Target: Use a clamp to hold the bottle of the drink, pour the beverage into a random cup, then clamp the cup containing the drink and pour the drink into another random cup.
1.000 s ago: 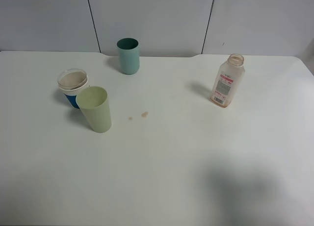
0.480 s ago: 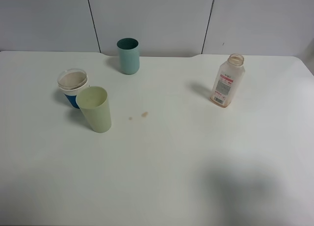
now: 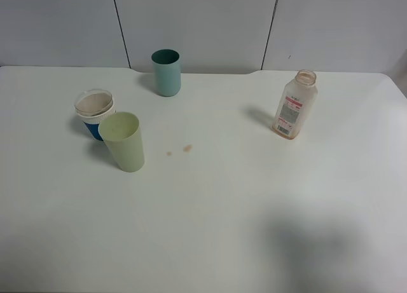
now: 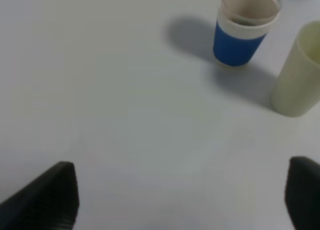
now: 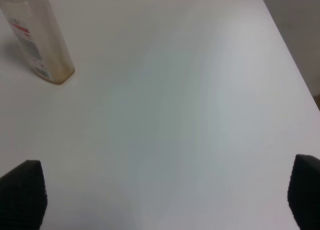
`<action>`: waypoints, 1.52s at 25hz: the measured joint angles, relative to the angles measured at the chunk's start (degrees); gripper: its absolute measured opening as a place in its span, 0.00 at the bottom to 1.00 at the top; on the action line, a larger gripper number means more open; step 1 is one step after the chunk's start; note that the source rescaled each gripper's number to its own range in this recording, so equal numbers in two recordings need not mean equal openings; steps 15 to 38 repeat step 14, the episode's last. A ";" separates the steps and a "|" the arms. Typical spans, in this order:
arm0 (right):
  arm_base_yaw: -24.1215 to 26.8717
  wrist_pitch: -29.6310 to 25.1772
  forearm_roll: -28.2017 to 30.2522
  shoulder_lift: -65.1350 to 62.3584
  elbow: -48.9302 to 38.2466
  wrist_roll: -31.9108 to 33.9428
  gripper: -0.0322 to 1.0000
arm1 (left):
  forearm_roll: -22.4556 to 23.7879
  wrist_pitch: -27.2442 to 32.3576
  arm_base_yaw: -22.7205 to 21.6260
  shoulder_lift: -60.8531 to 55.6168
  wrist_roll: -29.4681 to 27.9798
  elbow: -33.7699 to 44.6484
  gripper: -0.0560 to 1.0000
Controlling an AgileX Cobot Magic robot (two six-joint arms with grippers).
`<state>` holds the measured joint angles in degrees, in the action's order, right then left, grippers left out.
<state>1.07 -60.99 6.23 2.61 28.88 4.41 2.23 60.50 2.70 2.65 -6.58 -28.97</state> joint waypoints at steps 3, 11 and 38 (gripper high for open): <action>0.00 0.00 0.00 0.00 0.00 0.00 0.93 | 0.00 0.00 0.00 0.00 0.00 0.00 0.96; 0.00 0.00 0.00 0.00 0.00 0.00 0.93 | 0.00 0.00 0.00 0.00 0.00 0.00 0.96; 0.00 0.00 0.00 0.00 0.00 0.00 0.93 | 0.00 0.00 0.00 0.00 0.00 0.00 0.96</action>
